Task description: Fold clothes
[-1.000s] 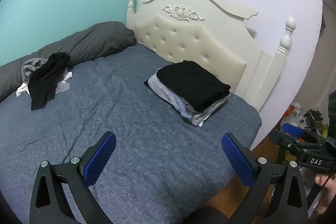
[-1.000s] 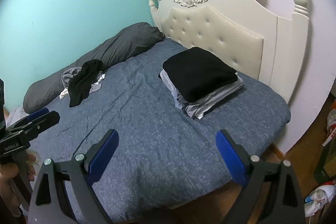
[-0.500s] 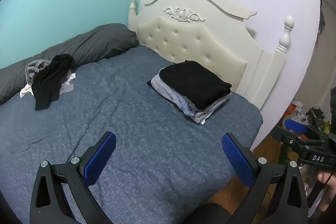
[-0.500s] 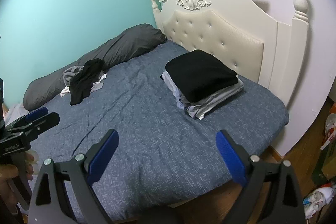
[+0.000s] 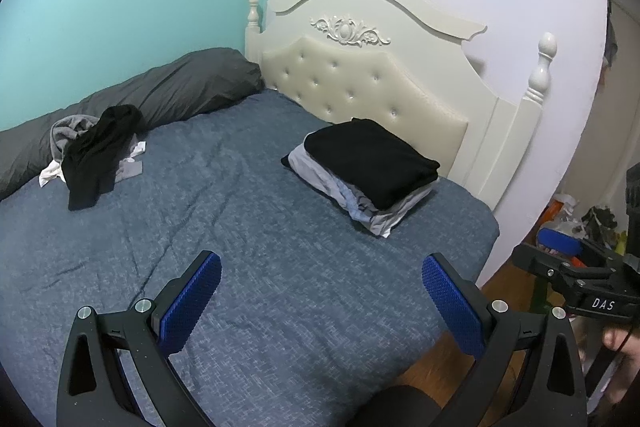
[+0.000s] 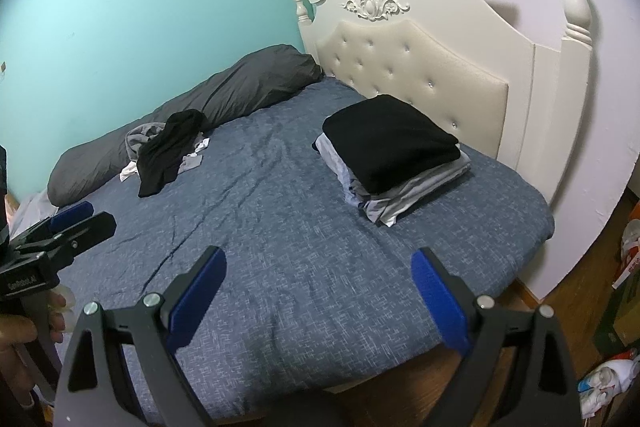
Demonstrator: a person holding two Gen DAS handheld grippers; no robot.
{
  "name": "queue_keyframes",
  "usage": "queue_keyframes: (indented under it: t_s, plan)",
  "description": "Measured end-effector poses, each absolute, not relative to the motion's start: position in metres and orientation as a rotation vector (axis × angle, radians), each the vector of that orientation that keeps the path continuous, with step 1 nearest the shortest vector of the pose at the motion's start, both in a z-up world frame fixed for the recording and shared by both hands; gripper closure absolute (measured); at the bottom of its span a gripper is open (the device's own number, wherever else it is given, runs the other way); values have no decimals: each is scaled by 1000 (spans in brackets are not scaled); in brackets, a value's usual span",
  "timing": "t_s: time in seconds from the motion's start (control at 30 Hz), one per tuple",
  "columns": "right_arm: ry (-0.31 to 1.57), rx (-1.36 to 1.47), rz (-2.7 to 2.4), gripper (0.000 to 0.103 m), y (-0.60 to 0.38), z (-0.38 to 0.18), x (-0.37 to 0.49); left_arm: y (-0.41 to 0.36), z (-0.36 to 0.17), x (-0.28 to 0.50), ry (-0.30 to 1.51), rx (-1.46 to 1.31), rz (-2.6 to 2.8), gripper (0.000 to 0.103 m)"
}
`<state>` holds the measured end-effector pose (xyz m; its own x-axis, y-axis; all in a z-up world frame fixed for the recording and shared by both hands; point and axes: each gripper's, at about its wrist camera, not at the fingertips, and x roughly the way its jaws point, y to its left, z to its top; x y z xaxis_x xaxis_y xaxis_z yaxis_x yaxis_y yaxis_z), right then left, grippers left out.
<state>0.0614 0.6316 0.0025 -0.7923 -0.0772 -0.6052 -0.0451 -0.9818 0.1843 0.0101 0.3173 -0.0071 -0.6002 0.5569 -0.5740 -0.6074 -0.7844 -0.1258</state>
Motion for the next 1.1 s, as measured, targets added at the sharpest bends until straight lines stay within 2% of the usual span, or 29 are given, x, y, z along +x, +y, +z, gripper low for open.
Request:
queue_keyframes:
  t_s: [1.1]
  plan:
    - [-283,1003,-2949,8,630,-1,66,312,-5,19,134,-763,2368,0]
